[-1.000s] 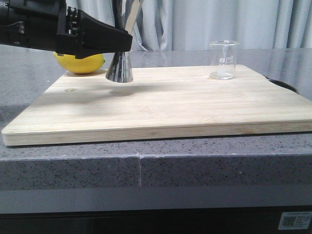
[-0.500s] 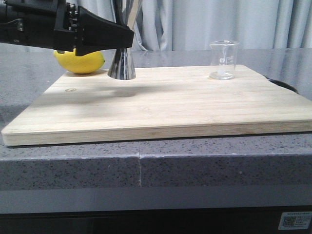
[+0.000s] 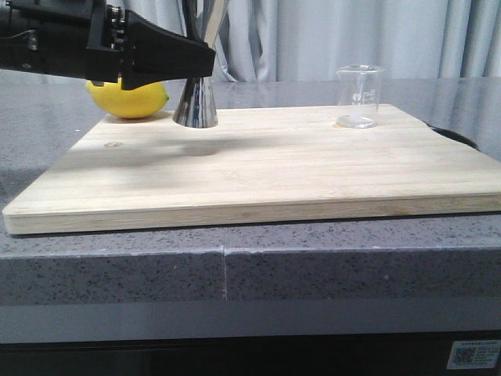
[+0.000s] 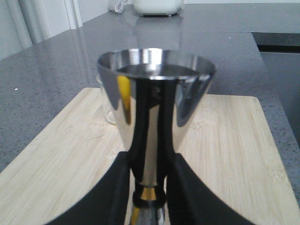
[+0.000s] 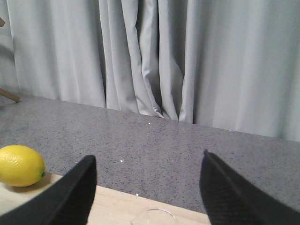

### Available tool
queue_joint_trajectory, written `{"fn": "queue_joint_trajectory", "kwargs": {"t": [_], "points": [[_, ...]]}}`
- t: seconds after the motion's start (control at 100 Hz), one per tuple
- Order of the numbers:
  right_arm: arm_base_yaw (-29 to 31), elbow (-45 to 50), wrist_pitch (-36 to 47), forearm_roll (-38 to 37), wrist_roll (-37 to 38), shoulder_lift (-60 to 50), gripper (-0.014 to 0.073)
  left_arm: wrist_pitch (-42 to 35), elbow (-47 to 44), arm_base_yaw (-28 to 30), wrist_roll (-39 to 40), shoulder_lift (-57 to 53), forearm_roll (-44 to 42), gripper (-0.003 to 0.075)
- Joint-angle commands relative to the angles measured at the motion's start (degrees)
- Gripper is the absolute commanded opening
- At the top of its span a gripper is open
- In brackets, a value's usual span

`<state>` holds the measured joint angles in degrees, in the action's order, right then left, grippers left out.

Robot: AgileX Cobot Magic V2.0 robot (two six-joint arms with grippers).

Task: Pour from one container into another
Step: 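Lower the steel jigger with the left gripper onto the board, then open the left gripper and release the jigger upright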

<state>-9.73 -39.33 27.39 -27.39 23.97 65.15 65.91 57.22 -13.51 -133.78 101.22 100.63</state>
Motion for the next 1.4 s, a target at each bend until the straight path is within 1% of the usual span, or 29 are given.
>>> {"fn": "queue_joint_trajectory", "kwargs": {"t": [0.0, 0.19, 0.49, 1.39], "points": [[0.1, -1.4, 3.8, 0.3, 0.0, -1.7, 0.0428, 6.1, 1.7, 0.1, 0.6, -0.9, 5.4, 0.0092], [0.1, -1.4, 3.8, 0.3, 0.0, -1.7, 0.0428, 6.8, 3.3, 0.1, 1.4, 2.2, 5.4, 0.0092], [0.1, -1.4, 3.8, 0.3, 0.0, -1.7, 0.0428, 6.8, 7.8, 0.1, 2.0, 2.2, 5.4, 0.0092], [0.1, -1.4, 3.8, 0.3, 0.0, -1.7, 0.0428, 6.8, 7.8, 0.1, 3.2, 5.0, 5.4, 0.0092]]}}
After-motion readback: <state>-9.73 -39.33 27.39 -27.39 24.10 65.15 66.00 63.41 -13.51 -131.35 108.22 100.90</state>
